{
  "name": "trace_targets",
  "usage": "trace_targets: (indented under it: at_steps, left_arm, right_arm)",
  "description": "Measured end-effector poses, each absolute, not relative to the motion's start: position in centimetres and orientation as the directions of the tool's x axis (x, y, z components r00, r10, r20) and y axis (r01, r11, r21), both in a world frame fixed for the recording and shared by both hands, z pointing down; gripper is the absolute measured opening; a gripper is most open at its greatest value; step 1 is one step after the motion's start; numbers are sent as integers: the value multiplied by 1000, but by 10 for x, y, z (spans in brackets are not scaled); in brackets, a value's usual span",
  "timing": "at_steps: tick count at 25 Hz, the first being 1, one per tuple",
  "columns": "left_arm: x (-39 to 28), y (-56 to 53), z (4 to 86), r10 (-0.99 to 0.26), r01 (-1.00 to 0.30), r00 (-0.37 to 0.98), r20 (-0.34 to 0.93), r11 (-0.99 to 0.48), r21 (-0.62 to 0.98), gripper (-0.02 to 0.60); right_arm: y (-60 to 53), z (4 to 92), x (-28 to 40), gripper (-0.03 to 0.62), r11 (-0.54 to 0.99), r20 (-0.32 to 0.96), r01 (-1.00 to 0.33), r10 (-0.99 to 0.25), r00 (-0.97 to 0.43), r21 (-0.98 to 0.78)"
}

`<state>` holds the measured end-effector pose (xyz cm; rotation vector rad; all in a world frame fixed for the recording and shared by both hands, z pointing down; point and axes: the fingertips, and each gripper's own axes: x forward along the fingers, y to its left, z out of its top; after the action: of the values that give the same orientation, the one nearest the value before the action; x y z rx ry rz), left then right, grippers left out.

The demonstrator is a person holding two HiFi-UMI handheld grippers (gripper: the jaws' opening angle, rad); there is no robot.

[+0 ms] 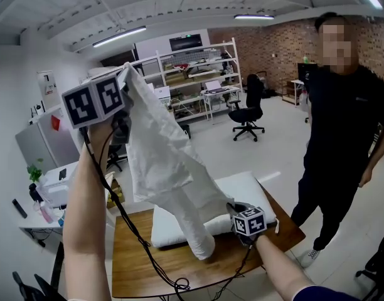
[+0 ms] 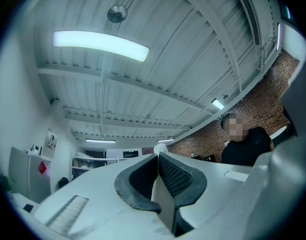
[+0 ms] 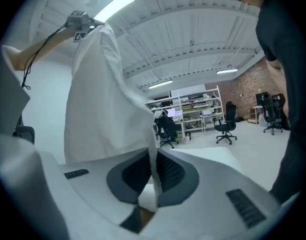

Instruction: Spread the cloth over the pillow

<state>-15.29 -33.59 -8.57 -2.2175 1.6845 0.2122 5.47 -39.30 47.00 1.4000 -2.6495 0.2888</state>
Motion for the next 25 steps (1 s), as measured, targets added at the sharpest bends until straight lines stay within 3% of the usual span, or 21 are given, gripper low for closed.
trace_targets:
  at_steps: [25]
  left_arm:
    - [-346,-347,96,-991,-994,-14,-132,-1,111,20]
  right_arm:
    - [-391,297,188,5,341,-16,-938,-939,-343,69]
